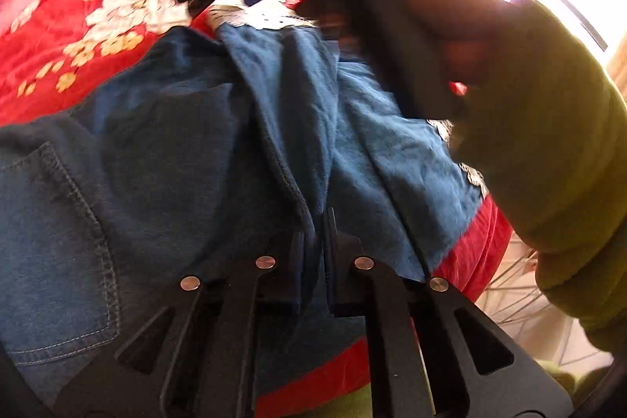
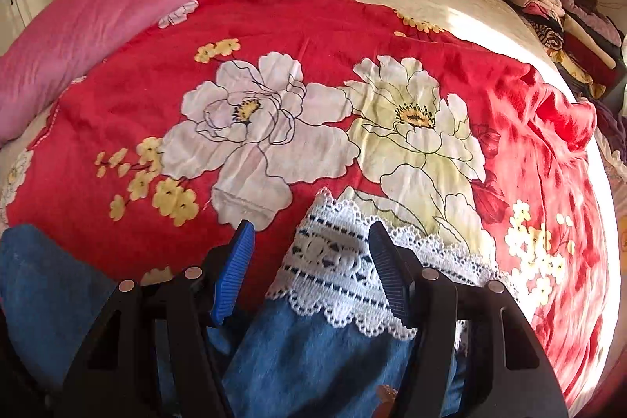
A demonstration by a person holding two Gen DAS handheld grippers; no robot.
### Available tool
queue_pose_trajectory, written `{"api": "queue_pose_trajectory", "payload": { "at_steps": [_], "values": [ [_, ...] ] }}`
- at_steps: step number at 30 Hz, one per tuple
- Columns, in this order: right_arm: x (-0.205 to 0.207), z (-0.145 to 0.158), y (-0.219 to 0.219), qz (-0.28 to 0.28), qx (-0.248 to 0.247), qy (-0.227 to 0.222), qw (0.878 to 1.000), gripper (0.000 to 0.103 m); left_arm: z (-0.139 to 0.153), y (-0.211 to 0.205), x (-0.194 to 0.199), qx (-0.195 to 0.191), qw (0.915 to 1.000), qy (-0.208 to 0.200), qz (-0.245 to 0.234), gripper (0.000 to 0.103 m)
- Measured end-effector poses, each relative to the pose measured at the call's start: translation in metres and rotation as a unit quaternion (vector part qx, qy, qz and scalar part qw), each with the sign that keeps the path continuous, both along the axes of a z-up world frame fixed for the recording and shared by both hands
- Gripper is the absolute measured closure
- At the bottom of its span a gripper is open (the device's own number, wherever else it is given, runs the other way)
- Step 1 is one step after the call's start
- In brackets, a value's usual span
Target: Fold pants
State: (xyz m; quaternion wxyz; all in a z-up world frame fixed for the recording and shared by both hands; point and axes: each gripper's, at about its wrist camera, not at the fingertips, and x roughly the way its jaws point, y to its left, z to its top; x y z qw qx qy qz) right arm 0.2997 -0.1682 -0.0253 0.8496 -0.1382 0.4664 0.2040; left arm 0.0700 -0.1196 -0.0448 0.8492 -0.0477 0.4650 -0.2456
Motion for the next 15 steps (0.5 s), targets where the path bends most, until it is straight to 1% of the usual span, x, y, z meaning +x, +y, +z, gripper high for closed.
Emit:
{"api": "queue_pose_trajectory", "payload": {
  "at_steps": [2, 4, 5, 6, 7, 9, 12, 15],
  "values": [
    [0.01, -0.009, -0.004, -0.023, -0.001, 0.006, 1.0, 0.045, 0.0, 0.0, -0.001, 0.0, 1.0, -0.002, -0.002, 0.1],
    [0.015, -0.012, -0.014, -0.035, 0.013, 0.011, 0.999, 0.068, 0.0, 0.003, -0.001, -0.005, 1.0, 0.0, -0.001, 0.1],
    [0.016, -0.011, -0.022, -0.04, 0.026, 0.013, 0.999, 0.072, 0.0, 0.004, -0.001, -0.007, 1.0, 0.001, 0.001, 0.1],
    [0.015, -0.008, -0.028, -0.044, 0.035, 0.013, 0.998, 0.083, 0.0, 0.006, -0.001, -0.009, 1.0, 0.003, 0.002, 0.1],
    [0.014, -0.004, -0.038, -0.05, 0.049, 0.011, 0.997, 0.087, 0.0, 0.009, -0.001, -0.011, 0.9999, 0.004, 0.003, 0.1],
    [0.008, 0.006, -0.057, -0.062, 0.07, 0.004, 0.996, 0.092, 0.0, 0.01, -0.001, -0.012, 0.9999, 0.004, 0.004, 0.1],
    [-0.006, 0.025, -0.093, -0.082, 0.1, -0.008, 0.992, 0.092, 0.002, 0.014, -0.001, -0.008, 0.9999, 0.0, 0.007, 0.1],
    [-0.031, 0.044, -0.132, -0.101, 0.129, -0.014, 0.986, 0.092, 0.004, 0.016, -0.002, -0.004, 0.9999, -0.004, 0.013, 0.099]
  ]
}}
